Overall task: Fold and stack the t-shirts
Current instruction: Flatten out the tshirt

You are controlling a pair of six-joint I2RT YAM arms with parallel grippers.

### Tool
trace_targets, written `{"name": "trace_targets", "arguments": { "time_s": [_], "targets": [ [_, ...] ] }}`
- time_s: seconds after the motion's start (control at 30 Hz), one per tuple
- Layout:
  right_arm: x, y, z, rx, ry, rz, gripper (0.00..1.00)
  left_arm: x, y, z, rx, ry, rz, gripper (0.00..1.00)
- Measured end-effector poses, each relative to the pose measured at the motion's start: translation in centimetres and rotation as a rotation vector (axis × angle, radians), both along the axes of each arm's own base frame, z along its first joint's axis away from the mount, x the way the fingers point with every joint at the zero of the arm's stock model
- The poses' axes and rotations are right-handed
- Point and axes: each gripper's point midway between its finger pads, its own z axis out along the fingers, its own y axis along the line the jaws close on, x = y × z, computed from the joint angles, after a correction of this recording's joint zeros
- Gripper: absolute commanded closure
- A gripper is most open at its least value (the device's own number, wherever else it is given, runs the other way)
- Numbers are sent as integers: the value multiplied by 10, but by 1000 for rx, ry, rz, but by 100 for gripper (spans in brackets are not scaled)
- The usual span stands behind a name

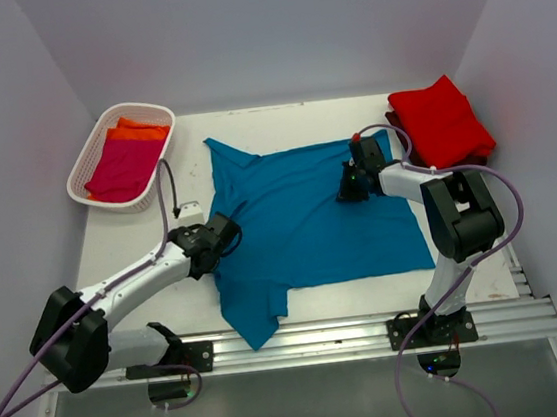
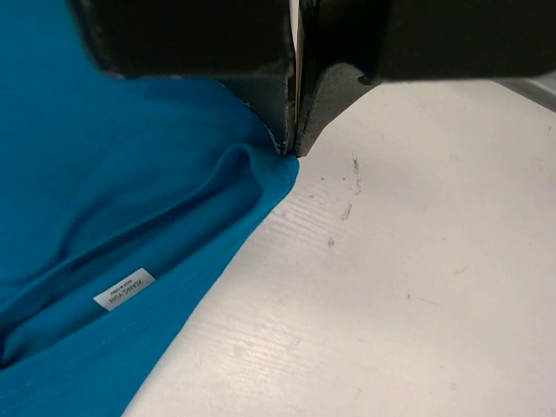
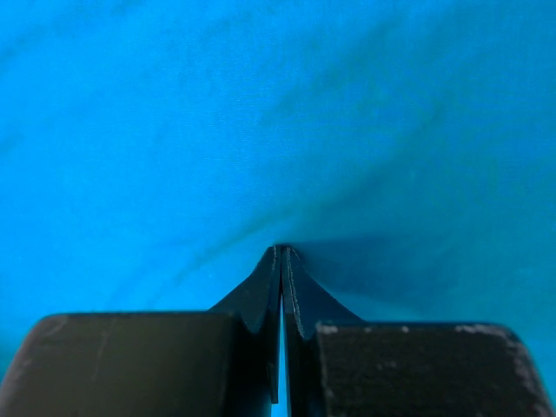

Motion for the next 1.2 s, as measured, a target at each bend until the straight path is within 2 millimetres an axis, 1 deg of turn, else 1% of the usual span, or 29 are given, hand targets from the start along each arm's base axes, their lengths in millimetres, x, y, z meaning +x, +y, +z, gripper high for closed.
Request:
{"name": "trace_targets", "arguments": {
  "time_s": [0.07,0.13,0.43,0.53,0.6,0.73,0.77,0.83,0.9,0.93,1.03,1.13,1.17,1.2],
  "targets": [
    [0,0,0,-2,1,-1,100,4,5,3,-4,-17,17,100],
    [0,-1,0,-6,2,-3,100,7,9,2,3,-13,26,100],
    [0,-3,0,-16,6,-8,100,17,22,-15,100,47,52,100],
    [0,-3,0,-18,6,-9,100,21,26,-13,124,32,62,100],
    [0,-4,0,-19,6,-10,100,24,29,-10,130,19,75,96],
    [0,-4,0,-22,7,-11,100,31,37,-5,145,-3,112,36],
    [0,-4,0,-22,7,-11,100,32,38,-4,147,-8,122,16],
    [0,-4,0,-22,7,-11,100,35,40,-3,151,-19,139,8],
    [0,-4,0,-22,7,-11,100,37,38,0,144,-32,149,9],
    [0,-4,0,-23,7,-11,100,39,37,2,137,-41,147,12],
    [0,-4,0,-23,7,-11,100,48,25,12,82,-84,95,16],
    [0,-4,0,-23,7,-11,100,63,-1,31,16,-152,-11,24],
    [0,-4,-1,-23,7,-11,100,70,-10,37,-1,-171,-45,29],
    [0,-4,-1,-24,8,-10,100,80,-24,43,-24,-191,-87,35]
  ]
}}
